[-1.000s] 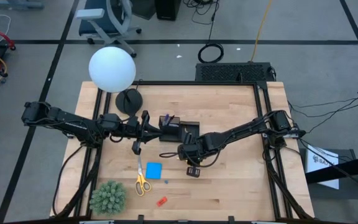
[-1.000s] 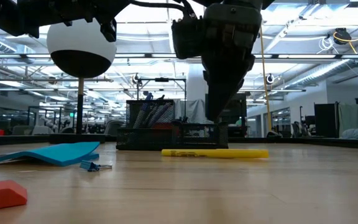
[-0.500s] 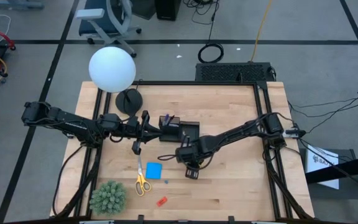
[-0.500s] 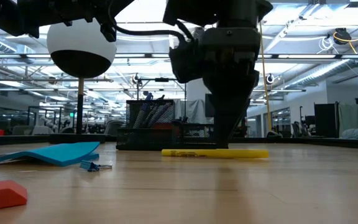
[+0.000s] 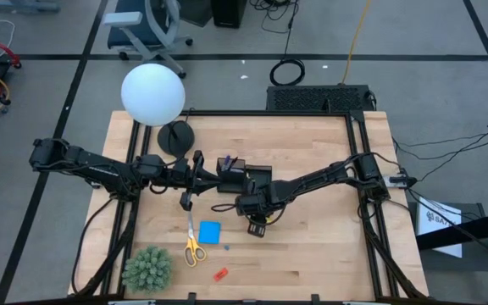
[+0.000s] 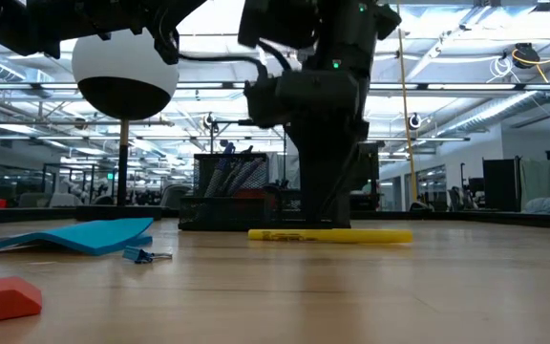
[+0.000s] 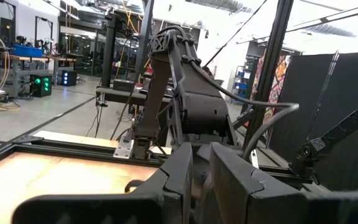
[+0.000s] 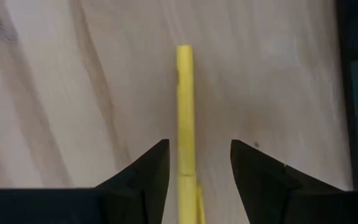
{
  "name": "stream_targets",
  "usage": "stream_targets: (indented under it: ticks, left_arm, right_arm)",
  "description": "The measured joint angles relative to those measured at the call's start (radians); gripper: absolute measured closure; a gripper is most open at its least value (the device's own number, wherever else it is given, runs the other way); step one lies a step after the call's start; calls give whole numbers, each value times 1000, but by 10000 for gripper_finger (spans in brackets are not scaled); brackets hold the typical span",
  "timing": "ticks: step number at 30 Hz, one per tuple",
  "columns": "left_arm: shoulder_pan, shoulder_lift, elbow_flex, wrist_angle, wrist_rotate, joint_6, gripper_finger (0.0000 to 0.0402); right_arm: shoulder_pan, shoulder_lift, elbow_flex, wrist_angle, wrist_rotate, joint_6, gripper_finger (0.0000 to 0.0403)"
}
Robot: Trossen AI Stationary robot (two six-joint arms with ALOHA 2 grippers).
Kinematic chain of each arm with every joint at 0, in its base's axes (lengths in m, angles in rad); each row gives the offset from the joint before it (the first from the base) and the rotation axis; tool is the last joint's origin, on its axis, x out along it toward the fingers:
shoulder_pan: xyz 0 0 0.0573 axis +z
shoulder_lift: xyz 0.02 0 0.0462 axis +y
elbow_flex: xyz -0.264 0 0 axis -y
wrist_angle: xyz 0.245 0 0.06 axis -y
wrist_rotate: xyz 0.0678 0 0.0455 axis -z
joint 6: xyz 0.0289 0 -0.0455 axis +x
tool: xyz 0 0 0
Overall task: Pick and place office supplies into organizer
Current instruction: Put the yellow pen into the black desk organizer
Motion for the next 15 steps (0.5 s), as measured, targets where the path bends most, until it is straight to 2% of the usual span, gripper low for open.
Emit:
stream_targets:
  ticks: [15]
  left_arm:
    - [0,0,0,0,0,0,339]
  right_arm:
    - [2,62,5,18,-20,-9,252]
